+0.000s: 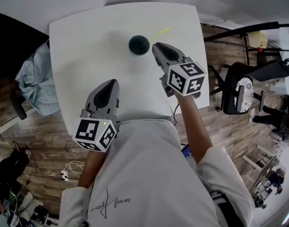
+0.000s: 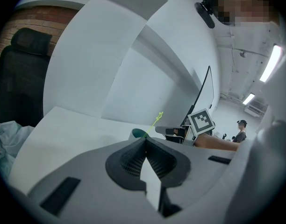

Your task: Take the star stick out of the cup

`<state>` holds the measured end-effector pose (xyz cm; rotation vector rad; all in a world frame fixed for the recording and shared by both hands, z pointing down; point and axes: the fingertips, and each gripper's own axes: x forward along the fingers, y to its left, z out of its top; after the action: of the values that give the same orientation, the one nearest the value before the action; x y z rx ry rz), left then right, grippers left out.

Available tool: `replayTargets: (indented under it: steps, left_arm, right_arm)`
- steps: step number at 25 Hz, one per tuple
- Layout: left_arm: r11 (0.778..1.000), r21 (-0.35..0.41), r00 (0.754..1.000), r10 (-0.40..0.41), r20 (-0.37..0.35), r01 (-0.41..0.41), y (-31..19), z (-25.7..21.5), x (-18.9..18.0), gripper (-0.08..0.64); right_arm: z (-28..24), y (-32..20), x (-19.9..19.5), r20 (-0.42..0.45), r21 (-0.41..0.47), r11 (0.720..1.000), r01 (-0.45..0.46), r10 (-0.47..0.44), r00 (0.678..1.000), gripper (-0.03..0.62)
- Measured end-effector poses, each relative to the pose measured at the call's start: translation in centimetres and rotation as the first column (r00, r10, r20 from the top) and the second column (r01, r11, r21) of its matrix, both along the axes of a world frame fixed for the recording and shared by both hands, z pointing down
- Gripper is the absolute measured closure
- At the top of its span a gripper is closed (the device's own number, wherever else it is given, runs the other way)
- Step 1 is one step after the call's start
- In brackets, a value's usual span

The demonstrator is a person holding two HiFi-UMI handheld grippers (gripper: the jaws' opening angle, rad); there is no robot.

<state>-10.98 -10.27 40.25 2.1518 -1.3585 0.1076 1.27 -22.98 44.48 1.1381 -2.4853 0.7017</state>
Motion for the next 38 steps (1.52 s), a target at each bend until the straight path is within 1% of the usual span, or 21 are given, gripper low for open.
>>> replayTargets:
  steps: [20,38]
  left_arm:
    - [0.999,-0.036,1.000,-0.021,0.000,0.021,-0.7,1.1,-0.8,0.552]
    - [0.998,-0.049,1.000,-0.026,-0.003,0.026,-0.9,1.5,-1.0,0.552]
  right_arm:
    - [1.7,-2.2,-0.4,0.007,-0.039,0.999,-0.025,0.025,1.000,0.552]
    - [1.7,-2.4,-0.9,0.017,-0.035,0.999,-0.011,0.011,1.000,0.563]
